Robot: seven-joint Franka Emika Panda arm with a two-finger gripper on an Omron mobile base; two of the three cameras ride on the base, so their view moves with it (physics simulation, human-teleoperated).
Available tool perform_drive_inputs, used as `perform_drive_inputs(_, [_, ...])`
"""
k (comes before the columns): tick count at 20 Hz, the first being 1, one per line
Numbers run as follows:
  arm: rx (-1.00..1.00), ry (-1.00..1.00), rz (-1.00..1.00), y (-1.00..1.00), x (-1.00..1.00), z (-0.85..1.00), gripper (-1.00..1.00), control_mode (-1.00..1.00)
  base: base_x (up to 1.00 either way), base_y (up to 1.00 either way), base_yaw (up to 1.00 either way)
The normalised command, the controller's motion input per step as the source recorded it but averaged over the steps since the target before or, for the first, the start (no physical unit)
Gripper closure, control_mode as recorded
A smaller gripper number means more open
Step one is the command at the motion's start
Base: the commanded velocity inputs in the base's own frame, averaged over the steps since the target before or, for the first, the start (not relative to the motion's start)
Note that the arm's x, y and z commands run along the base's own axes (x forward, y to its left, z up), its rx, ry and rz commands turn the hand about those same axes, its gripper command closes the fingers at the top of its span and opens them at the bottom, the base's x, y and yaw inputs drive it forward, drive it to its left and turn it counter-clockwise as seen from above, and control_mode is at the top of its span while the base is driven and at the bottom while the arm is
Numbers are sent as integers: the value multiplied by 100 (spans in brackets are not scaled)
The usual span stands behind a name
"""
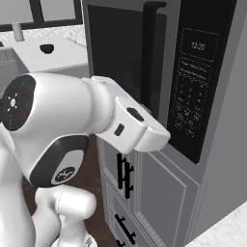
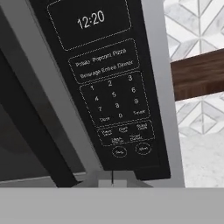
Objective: Pick the lemon wedge from the sink and place it in the bowl. Then pick the bowl and place it in the microwave. Then close the microwave door and press the start button.
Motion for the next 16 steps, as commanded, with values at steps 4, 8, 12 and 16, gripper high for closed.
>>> perform_drive_inputs(4, [9,0,0,-62,2,-6,100,-100,0,0,0])
perform_drive_inputs(8, [6,0,0,-51,0,-15,100,-100,0,0,0])
perform_drive_inputs(12, [0,0,0,-2,0,-23,100,-100,0,0,0])
perform_drive_inputs(16, [0,0,0,0,0,-30,100,-100,0,0,0])
